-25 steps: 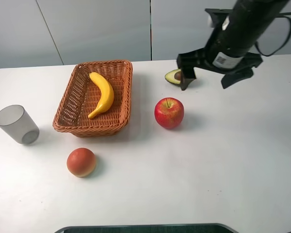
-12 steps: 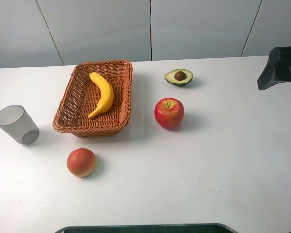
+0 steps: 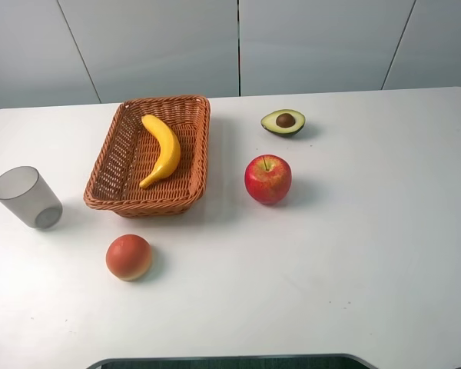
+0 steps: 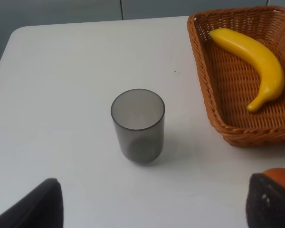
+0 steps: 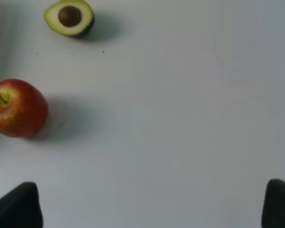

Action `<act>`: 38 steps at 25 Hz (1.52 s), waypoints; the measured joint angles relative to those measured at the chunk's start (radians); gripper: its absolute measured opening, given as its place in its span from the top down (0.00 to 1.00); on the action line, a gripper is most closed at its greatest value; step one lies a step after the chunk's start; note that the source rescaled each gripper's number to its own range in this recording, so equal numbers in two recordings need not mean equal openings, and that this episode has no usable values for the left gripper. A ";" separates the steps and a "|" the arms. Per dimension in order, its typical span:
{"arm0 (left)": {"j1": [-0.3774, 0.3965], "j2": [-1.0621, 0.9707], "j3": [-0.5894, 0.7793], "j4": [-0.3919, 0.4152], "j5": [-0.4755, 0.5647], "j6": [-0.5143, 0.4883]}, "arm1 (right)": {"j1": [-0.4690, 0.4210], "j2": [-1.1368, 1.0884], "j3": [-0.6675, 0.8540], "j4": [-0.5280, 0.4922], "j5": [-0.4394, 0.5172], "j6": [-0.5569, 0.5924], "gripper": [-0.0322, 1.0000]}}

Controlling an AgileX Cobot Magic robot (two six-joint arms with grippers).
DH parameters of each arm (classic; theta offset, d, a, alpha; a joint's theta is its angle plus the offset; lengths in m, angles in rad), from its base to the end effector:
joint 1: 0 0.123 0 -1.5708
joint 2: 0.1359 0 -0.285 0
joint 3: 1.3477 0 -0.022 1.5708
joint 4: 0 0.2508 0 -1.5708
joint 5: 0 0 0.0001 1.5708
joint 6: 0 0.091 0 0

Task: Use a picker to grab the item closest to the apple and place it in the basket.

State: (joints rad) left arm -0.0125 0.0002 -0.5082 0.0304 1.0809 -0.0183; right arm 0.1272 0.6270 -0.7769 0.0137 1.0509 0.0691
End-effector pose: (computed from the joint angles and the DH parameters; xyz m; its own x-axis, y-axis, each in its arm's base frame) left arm -0.0066 0.0025 0.2780 -0.4666 0.0018 -0.8845 -0.0131 0.9999 0.0090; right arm 0.0941 0.0131 0.3340 -0.7292 -0.0168 -0.6841 -0.0799 0.9950 0.0607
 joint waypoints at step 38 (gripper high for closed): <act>0.000 0.000 0.000 0.000 0.000 0.000 | 0.000 -0.628 0.263 0.051 0.052 -0.122 0.00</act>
State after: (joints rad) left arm -0.0125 0.0002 -0.5082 0.0304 1.0809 -0.0183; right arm 0.1272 -0.0005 -0.5135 0.0644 1.1027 -0.0527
